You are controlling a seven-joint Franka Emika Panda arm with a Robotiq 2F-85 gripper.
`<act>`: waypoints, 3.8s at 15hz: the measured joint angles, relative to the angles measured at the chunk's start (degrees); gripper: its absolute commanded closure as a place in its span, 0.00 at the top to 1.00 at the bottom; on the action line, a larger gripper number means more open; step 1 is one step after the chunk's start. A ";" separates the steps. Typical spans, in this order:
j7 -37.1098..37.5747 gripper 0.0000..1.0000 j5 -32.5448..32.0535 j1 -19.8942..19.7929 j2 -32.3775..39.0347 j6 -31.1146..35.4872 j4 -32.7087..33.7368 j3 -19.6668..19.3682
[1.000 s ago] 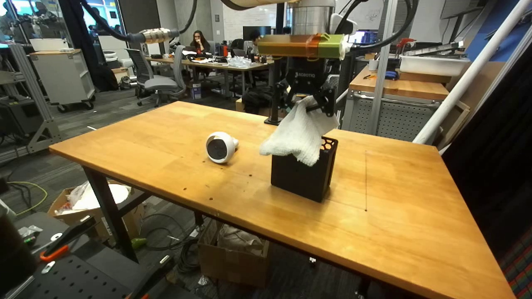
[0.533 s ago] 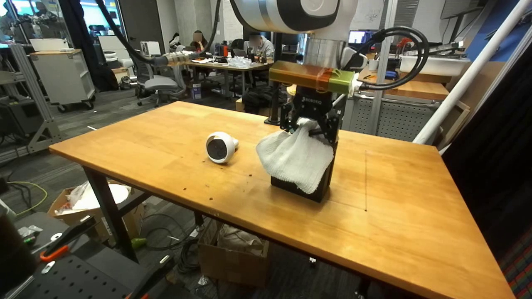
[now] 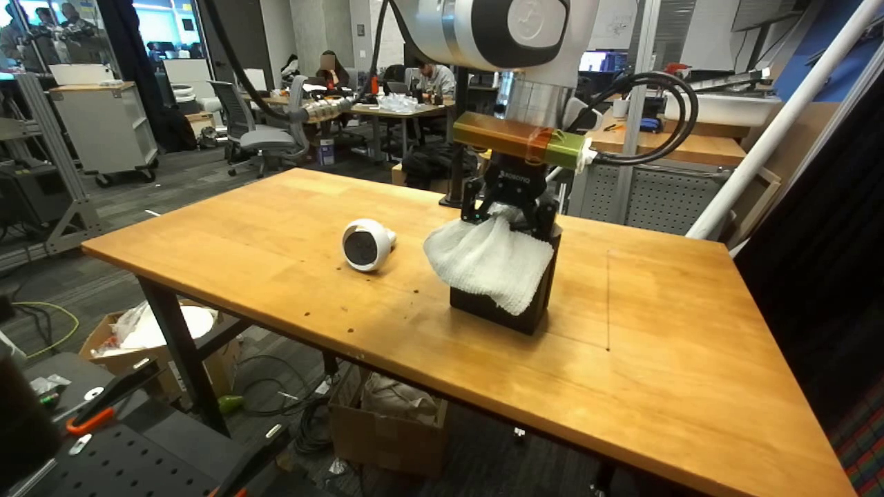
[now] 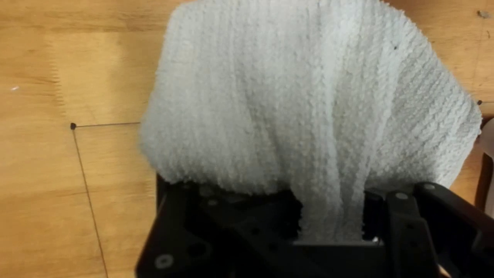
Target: Put the towel inside the black box
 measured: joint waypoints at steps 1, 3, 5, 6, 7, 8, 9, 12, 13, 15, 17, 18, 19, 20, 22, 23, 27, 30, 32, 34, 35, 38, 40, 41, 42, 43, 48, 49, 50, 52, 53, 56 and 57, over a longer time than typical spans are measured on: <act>-0.09 0.03 0.25 -0.09 0.95 -0.84 0.91 0.13; -0.59 0.03 1.02 -0.61 2.25 -3.34 2.92 0.23; -0.81 0.03 2.06 -1.32 3.44 -5.50 4.65 0.41; -0.85 0.03 2.62 -1.67 3.96 -6.45 5.40 0.55; -0.89 0.03 3.29 -2.03 4.44 -7.20 6.03 0.68; -0.96 0.03 4.06 -2.38 4.87 -7.72 6.55 0.80; -1.07 0.04 4.77 -2.76 5.27 -8.22 7.08 0.91; -1.17 0.32 6.12 -3.54 6.04 -8.41 8.14 1.06; -1.17 0.39 6.43 -3.70 6.09 -8.24 8.23 1.08; -1.17 0.54 6.52 -3.96 6.12 -7.42 8.20 1.08; -1.17 0.69 6.52 -4.08 6.01 -6.32 8.15 1.07; -1.17 0.76 6.52 -4.09 5.78 -5.97 8.09 1.07; -1.17 0.85 6.50 -4.08 5.44 -5.79 8.01 1.07; -1.17 0.92 6.40 -4.06 4.99 -5.59 7.86 1.07; -1.17 1.00 6.05 -3.99 3.77 -4.93 7.25 1.07; -1.17 1.00 5.91 -3.91 3.16 -4.62 6.81 1.07; -1.16 1.00 4.51 -3.18 0.36 -3.25 4.68 1.07; -1.12 1.00 2.30 -2.59 -2.02 -2.41 3.32 1.06; -1.11 0.75 1.02 -2.33 -3.65 -1.70 2.55 1.02; -1.11 0.61 -0.12 -2.17 -5.18 -1.32 2.11 0.93; -1.11 0.53 -0.70 -2.13 -5.92 -1.03 1.97 0.87; -1.11 0.31 -1.70 -2.08 -7.77 -0.16 1.60 0.76; -1.11 0.16 -2.30 -2.03 -8.54 0.47 1.34 0.73; -1.11 0.08 -2.60 -2.00 -8.76 0.68 1.19 0.72; -1.11 0.02 -2.78 -1.96 -8.91 0.78 1.05 0.72; -1.11 0.00 -2.85 -1.93 -8.96 0.85 0.95 0.72; -1.12 0.02 -2.95 -1.67 -8.95 1.02 0.24 0.71; -1.13 0.01 -2.95 -1.65 -8.93 1.03 0.07 0.70; -1.13 0.02 -2.95 -1.64 -8.89 1.03 -0.11 0.68; -1.16 0.01 -2.95 -1.64 -8.58 1.03 -0.30 0.67; -1.16 0.01 -2.95 -1.64 -8.28 1.04 -0.30 0.66; -1.24 0.01 -2.95 -1.64 -6.84 1.06 -0.13 0.67; -1.26 0.01 -2.95 -1.64 -6.20 1.06 0.08 0.66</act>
